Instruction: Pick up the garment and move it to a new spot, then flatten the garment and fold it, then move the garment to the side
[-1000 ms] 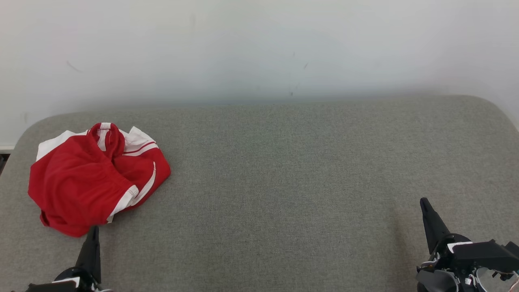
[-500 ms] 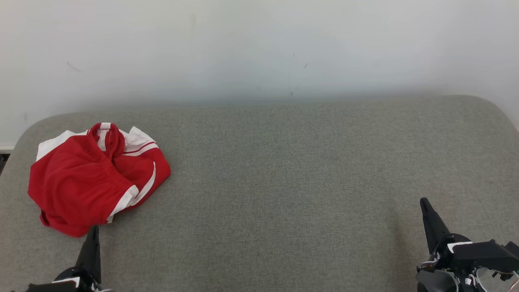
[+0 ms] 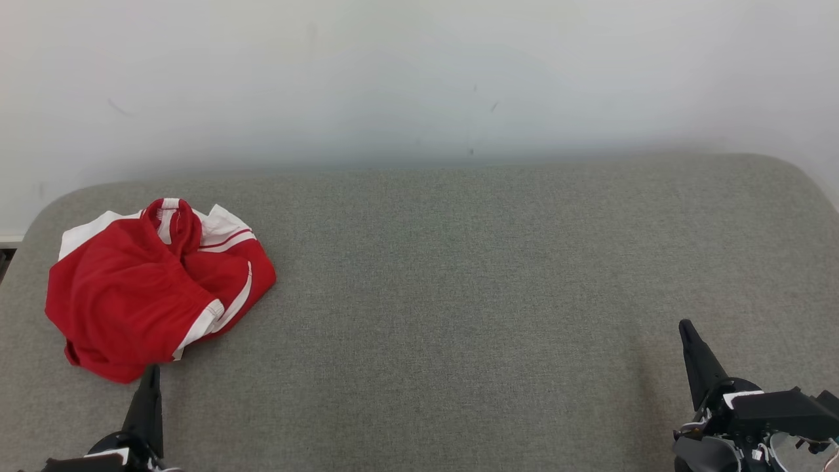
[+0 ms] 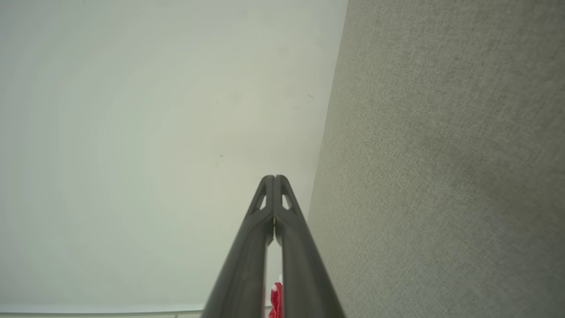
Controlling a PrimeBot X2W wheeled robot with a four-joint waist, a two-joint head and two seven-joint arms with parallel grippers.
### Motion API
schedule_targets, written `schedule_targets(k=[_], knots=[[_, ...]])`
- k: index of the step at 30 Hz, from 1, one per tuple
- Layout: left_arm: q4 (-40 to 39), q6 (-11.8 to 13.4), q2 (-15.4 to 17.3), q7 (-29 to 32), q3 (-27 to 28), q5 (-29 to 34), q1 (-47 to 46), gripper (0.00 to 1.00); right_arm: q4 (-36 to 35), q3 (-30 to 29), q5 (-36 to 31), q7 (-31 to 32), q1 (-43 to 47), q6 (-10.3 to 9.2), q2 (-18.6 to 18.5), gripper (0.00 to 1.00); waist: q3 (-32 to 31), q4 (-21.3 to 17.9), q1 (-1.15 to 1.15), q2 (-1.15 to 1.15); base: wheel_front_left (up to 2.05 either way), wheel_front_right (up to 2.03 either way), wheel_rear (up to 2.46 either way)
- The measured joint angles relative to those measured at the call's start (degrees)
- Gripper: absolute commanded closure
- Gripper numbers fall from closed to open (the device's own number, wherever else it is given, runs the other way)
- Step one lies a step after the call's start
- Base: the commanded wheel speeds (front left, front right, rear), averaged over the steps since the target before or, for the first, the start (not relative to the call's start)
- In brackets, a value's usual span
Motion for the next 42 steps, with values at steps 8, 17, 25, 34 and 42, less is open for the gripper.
schedule_targets(k=[8, 17, 25, 34, 42], knots=[[0.00, 0.00, 0.00, 0.00, 0.00, 0.00, 0.00, 1.00, 0.00, 0.00, 0.00, 0.00, 0.00, 0.00, 0.00, 1.00, 0.00, 0.00, 0.00, 0.00, 0.00, 0.00, 0.00], [0.00, 0.00, 0.00, 0.00, 0.00, 0.00, 0.00, 1.00, 0.00, 0.00, 0.00, 0.00, 0.00, 0.00, 0.00, 1.00, 0.00, 0.00, 0.00, 0.00, 0.00, 0.00, 0.00], [3.38, 0.10, -0.82, -0.07, -0.49, 0.01, 2.88, 0.00, 3.46, 0.29, -0.01, -0.05, 3.48, -0.07, 0.60, 0.00, 0.00, 0.00, 0.00, 0.00, 0.00, 0.00, 0.00], [2.85, 0.23, -0.70, -2.38, -2.41, 1.78, 2.66, 0.00, 2.55, 1.64, -2.75, -2.22, 3.49, -0.07, 0.32, 0.00, -0.12, -0.19, 0.00, 0.00, 0.00, 0.00, 0.00], [2.23, 1.60, 0.57, -4.28, -4.52, 6.17, 2.47, 0.00, 1.41, 4.08, -8.51, -4.31, 2.74, -1.08, -1.35, 0.00, -0.29, -0.55, 0.00, 0.00, 0.00, 0.00, 0.00]])
